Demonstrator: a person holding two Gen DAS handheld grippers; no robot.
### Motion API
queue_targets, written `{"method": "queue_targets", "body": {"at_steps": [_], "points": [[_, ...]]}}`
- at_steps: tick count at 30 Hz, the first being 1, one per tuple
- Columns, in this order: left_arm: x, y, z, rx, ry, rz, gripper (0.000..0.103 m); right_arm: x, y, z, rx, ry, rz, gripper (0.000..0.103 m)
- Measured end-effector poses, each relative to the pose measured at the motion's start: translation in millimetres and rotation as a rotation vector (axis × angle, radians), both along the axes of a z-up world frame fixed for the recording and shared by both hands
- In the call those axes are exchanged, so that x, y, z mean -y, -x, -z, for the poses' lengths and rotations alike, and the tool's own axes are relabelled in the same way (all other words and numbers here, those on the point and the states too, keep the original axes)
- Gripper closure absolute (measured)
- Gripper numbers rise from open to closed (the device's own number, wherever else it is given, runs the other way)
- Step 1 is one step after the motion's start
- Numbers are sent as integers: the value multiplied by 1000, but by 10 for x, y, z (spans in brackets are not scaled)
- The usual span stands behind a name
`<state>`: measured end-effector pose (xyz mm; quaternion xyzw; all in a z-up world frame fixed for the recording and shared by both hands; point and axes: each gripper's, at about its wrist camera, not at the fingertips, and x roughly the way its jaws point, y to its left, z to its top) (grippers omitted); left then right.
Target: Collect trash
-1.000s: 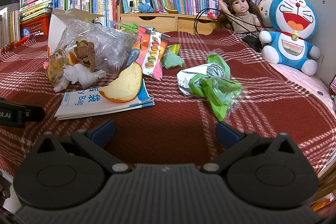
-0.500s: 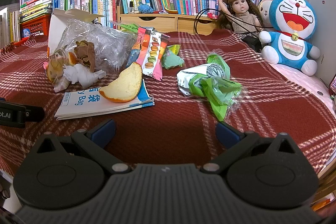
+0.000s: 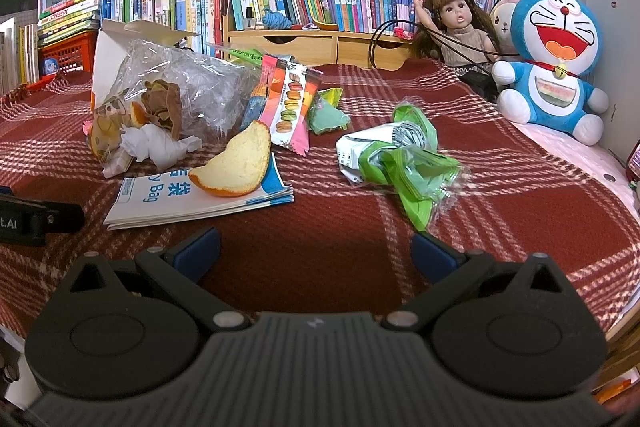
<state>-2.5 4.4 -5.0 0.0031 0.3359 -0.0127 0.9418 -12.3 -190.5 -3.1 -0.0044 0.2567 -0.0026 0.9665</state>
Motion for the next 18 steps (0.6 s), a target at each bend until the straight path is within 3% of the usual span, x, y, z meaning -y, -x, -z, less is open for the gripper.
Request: {"method": "queue_targets", "body": {"at_steps": [18], "points": [[24,29,-25,0,-9,-2,0,-26,7,1,13,-9,7,0]]}}
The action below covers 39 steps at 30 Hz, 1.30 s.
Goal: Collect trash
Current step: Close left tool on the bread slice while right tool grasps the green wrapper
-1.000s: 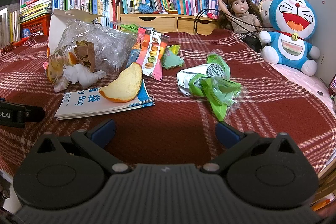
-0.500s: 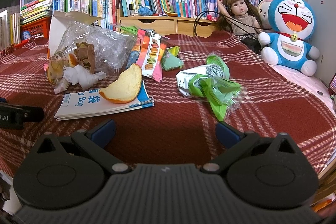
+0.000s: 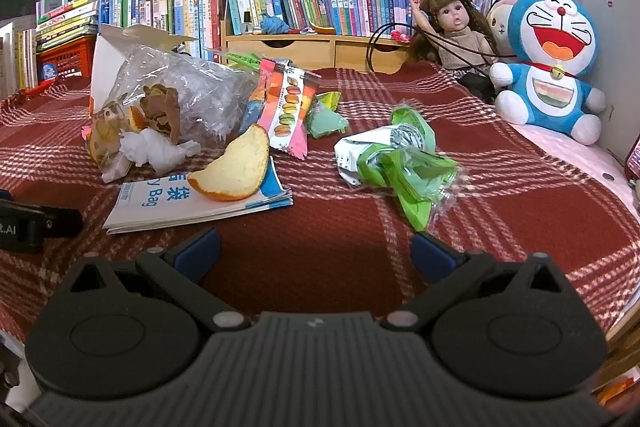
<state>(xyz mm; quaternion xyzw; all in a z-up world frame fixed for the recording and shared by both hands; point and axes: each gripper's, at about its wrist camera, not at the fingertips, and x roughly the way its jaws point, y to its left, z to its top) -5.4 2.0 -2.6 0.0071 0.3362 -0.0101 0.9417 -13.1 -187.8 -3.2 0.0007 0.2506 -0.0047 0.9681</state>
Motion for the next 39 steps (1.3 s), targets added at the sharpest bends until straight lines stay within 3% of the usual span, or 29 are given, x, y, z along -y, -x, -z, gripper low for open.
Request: {"method": "queue_targets", "body": {"at_steps": [5,12,17,26,34,39], "points": [[5,20,-95,-4,25,18,0,55,67,-53,17,-24,-19,0],[140,148,-351,91,82,115,0,145,274,-231,105,-22,-55,0],[383,102,-421,120,109,178,0,309,323,-377,173,-20,-13,0],[939,-154,-252,111,80,291,17,631,-14,-397,145,-40,-18,13],[1106,-411,-41,60,94,312,35,776,-400,-220,42,-120,-54,22],[1081,-459,-46,47,161,293,68,784,-422,-168,41,-162,-94,35]]}}
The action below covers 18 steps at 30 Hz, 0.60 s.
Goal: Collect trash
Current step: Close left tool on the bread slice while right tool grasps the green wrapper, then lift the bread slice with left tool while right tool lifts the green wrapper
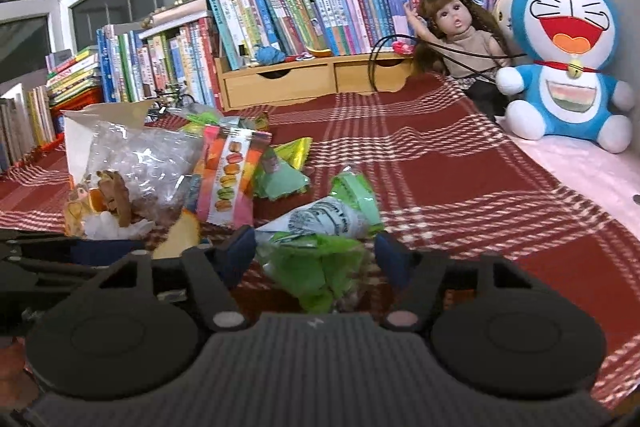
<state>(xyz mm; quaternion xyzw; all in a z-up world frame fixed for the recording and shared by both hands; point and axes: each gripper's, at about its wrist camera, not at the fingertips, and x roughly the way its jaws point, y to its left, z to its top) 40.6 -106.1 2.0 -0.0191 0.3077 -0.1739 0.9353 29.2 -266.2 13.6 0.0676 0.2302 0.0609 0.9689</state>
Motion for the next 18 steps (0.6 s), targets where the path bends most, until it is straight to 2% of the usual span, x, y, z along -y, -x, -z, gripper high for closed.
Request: {"method": "queue_targets", "body": {"at_steps": [1,3,9,10,12,16,18], "points": [[-18,5,-6,-7,20,3,69,-11,18,1,5,0,-4,40],[-40,50,-28,0,21,6,82,-32,52,-4,14,9,-8,43],[-52,180,-62,31,-13,13,80,-39,147,-27,29,24,2,47],[-54,196,-65,38,-17,10,78,-31,161,-25,27,24,3,47],[-51,197,-60,43,-21,5,55,-21,160,-18,24,31,6,45],[-14,98,-45,11,22,14,49,-9,144,14,19,26,18,42],[23,30,-25,-12,33,22,43,1,142,23,18,19,18,42]]}}
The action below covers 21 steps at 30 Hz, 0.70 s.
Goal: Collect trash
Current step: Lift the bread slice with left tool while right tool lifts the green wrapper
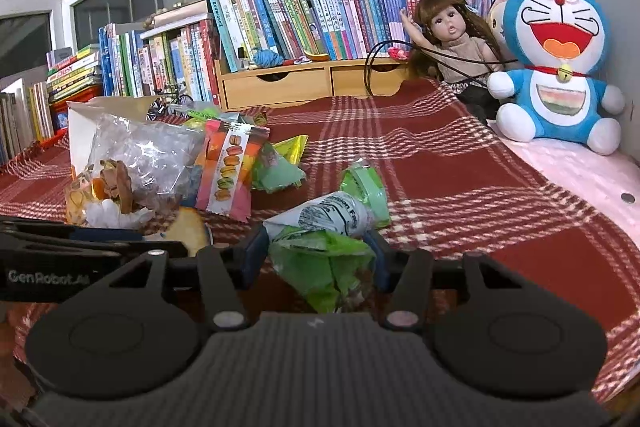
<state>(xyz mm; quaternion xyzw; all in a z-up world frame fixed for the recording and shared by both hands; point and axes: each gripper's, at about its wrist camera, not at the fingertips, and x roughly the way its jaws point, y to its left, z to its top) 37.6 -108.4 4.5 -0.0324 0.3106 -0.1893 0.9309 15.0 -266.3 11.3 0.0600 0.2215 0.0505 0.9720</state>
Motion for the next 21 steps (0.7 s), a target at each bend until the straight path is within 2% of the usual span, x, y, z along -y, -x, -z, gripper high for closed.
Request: {"method": "queue_targets", "body": {"at_steps": [6,7,12,21], "points": [[39,-53,10,-4,31,-2,44,81,-6,9,-3,-19,-3,40],[33,-46,0,-7,42,1,44,79,6,10,0,-14,-3,45],[-2,3,-47,-40,112,39,42,84,83,-17,24,28,22,52],[331,39,41,28,-6,88,34,294,184,-68,25,46,79,56]]}}
